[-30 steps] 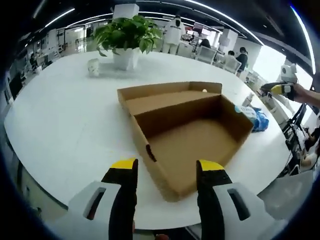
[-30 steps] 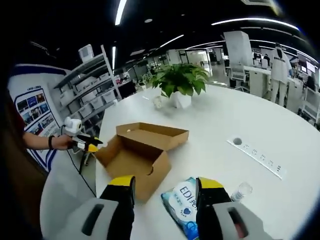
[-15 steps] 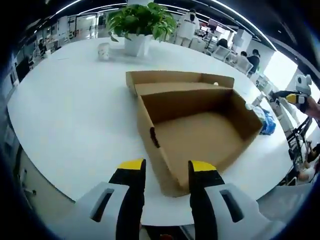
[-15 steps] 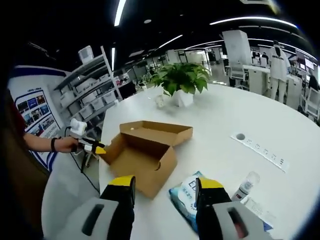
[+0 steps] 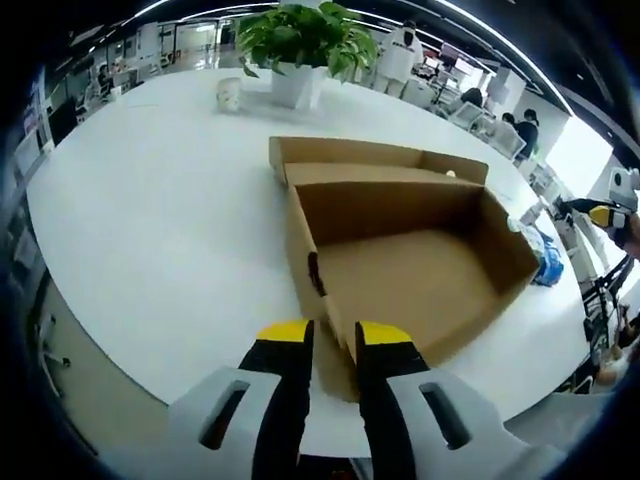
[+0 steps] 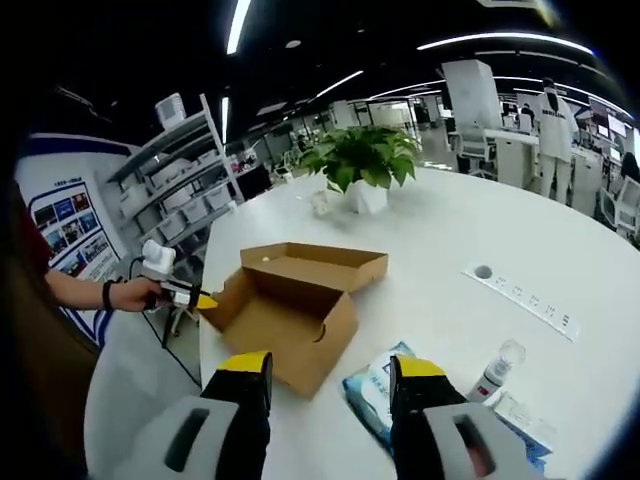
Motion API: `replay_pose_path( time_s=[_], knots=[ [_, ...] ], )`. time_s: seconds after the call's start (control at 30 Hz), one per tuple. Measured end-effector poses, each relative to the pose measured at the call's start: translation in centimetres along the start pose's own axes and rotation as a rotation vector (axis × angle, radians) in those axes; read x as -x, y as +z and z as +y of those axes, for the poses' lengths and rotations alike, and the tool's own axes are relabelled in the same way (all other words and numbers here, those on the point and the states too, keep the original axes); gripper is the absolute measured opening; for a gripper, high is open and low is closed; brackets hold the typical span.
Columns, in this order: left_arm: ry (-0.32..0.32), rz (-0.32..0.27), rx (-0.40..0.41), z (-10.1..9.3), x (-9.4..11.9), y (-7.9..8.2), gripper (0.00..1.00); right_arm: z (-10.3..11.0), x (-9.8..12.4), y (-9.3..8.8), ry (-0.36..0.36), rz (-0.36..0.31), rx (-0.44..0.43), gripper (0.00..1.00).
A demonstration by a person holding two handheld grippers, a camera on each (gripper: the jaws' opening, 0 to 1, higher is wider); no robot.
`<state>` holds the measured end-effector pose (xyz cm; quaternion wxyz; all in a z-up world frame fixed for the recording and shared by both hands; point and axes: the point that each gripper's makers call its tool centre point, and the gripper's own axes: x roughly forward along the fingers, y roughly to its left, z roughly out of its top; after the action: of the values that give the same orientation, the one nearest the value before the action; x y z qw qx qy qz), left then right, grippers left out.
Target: Operate the shoe box by opening the lid, removing the specified soft item, and placing it in the target area until the item is outside and the box remains undamaged.
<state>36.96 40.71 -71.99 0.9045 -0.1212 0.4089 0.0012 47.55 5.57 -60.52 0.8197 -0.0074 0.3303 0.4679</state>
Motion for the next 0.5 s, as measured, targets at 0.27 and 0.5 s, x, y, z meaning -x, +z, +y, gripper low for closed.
replay_pose_path(
  time_s=[0.27, 0.5],
  knots=[
    [0.037, -0.011, 0.035, 0.2, -0.1, -0.1, 0.11, 0.1, -0.2, -0.1, 0.001, -0.005, -0.007, 0.45],
    [0.068, -0.027, 0.037, 0.5, -0.1, 0.1, 0.10, 0.3, -1.1, 0.4, -0.002, -0.021, -0.033, 0.45]
  ],
)
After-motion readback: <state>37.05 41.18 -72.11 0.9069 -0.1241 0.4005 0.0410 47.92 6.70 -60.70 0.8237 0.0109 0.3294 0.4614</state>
